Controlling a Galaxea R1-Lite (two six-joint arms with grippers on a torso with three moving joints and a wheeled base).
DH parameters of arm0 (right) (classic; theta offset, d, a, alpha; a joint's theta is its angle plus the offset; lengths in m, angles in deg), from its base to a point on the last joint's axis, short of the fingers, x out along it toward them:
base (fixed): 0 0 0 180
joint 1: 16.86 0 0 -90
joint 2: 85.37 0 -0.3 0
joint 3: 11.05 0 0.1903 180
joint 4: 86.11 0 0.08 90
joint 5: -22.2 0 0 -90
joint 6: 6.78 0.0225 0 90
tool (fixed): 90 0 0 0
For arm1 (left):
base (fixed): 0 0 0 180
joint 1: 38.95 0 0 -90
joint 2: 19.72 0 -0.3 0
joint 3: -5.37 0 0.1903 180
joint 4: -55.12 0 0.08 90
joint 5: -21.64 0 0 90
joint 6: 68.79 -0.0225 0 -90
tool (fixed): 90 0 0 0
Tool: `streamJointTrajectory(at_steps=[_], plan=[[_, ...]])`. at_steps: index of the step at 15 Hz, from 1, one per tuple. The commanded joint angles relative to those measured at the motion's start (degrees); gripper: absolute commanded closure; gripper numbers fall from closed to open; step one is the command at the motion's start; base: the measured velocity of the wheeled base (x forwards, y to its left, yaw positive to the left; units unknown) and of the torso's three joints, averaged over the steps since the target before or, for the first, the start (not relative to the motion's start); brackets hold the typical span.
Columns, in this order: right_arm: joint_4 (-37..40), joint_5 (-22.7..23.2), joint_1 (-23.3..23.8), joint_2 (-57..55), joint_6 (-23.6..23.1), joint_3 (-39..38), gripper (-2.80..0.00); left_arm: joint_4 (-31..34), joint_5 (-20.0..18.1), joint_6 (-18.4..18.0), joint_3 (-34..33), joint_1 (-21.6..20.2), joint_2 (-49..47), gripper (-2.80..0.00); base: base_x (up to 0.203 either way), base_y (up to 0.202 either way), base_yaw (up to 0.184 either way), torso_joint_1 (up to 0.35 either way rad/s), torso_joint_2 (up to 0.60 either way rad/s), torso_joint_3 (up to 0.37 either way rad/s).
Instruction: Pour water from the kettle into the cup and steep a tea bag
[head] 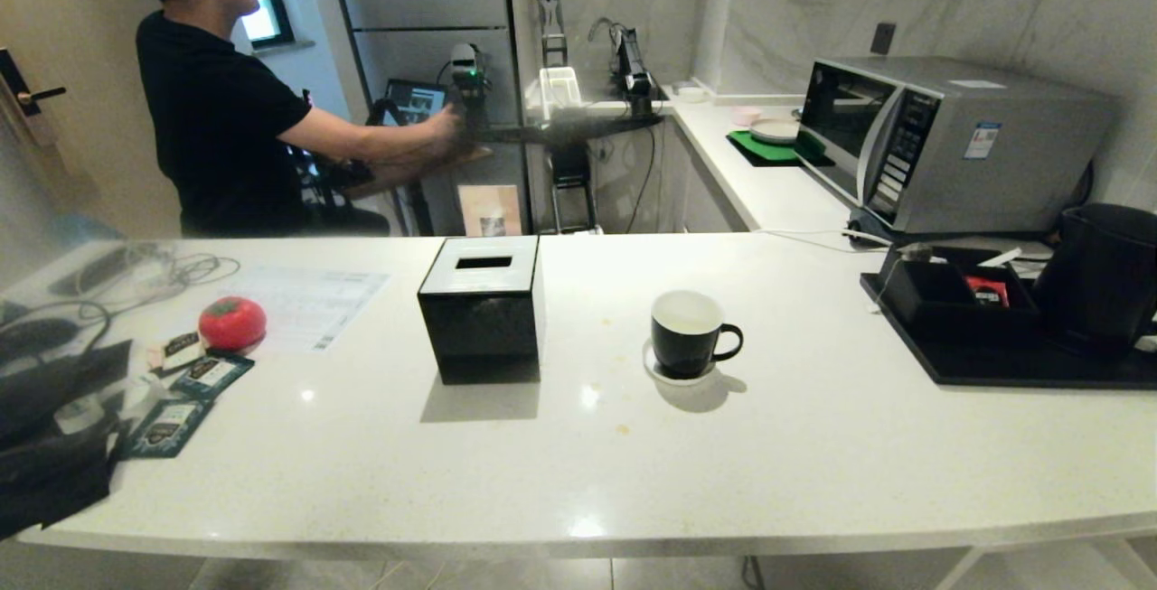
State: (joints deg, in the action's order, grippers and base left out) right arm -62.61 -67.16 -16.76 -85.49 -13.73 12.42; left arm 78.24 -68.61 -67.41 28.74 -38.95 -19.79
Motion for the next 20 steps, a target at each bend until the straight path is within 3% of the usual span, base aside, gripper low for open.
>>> streamJointTrajectory(at_steps=[1, 16, 20], plan=[[0.0, 0.0, 0.0, 0.1, -0.4, -0.1, 0.0, 0.0, 0.0, 0.0, 0.0, 0.0, 0.0, 0.0, 0.0, 0.0, 0.0, 0.0, 0.0, 0.0], [0.0, 0.0, 0.0, -0.6, 0.1, -0.1, 0.0, 0.0, 0.0, 0.0, 0.0, 0.0, 0.0, 0.0, 0.0, 0.0, 0.0, 0.0, 0.0, 0.0], [-5.7, 0.0, 0.1, -8.5, 0.2, -0.1, 0.0, 0.0, 0.0, 0.0, 0.0, 0.0, 0.0, 0.0, 0.0, 0.0, 0.0, 0.0, 0.0, 0.0]])
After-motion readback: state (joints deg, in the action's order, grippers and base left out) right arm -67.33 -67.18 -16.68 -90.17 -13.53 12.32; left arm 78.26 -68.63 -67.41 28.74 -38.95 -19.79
